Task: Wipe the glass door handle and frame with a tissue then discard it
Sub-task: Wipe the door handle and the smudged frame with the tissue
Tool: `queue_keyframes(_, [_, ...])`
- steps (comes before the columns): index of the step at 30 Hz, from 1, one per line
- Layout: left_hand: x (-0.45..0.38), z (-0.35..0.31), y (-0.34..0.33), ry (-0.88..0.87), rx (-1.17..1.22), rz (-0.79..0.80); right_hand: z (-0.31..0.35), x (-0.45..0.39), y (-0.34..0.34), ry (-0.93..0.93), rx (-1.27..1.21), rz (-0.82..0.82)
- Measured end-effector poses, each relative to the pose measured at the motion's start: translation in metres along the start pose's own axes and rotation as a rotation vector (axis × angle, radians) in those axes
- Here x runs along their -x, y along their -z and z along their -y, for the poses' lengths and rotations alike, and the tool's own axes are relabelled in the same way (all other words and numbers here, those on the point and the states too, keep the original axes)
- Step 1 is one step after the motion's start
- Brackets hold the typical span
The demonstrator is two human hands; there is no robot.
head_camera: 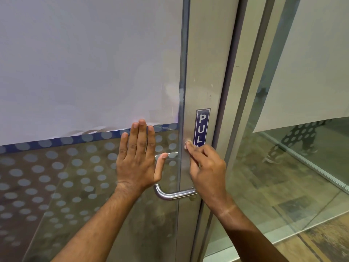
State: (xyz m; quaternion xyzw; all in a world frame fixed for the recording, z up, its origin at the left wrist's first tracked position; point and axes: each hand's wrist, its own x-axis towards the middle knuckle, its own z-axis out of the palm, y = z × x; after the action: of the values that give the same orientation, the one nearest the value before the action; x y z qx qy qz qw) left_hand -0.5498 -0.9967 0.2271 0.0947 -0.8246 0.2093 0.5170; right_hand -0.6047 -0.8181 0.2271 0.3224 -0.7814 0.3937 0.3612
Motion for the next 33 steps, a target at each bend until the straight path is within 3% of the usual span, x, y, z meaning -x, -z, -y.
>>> queue_keyframes(4, [0.0, -0.001, 0.0, 0.007, 0.02, -0.003, -0.005, 0.02, -0.005, 0.116, 0.094, 0.146])
queue_keyframes(7, [0.001, 0.0, 0.001, 0.013, 0.03, 0.003, -0.004, 0.025, -0.006, 0.082, 0.174, 0.284])
queue_keyframes(10, [0.001, 0.0, 0.002, 0.012, 0.029, 0.008, -0.006, 0.025, -0.004, 0.035, 0.157, 0.317])
queue_keyframes(17, [0.001, 0.001, 0.0, 0.006, 0.024, 0.013, -0.02, 0.013, 0.007, -0.239, -0.067, 0.018])
queue_keyframes(21, [0.0, 0.001, 0.003, 0.008, 0.032, 0.035, -0.019, 0.012, 0.016, -0.295, -0.116, -0.079])
queue_keyframes(33, [0.014, 0.007, 0.055, 0.053, 0.146, 0.19, 0.016, 0.015, 0.025, -0.21, -0.23, -0.076])
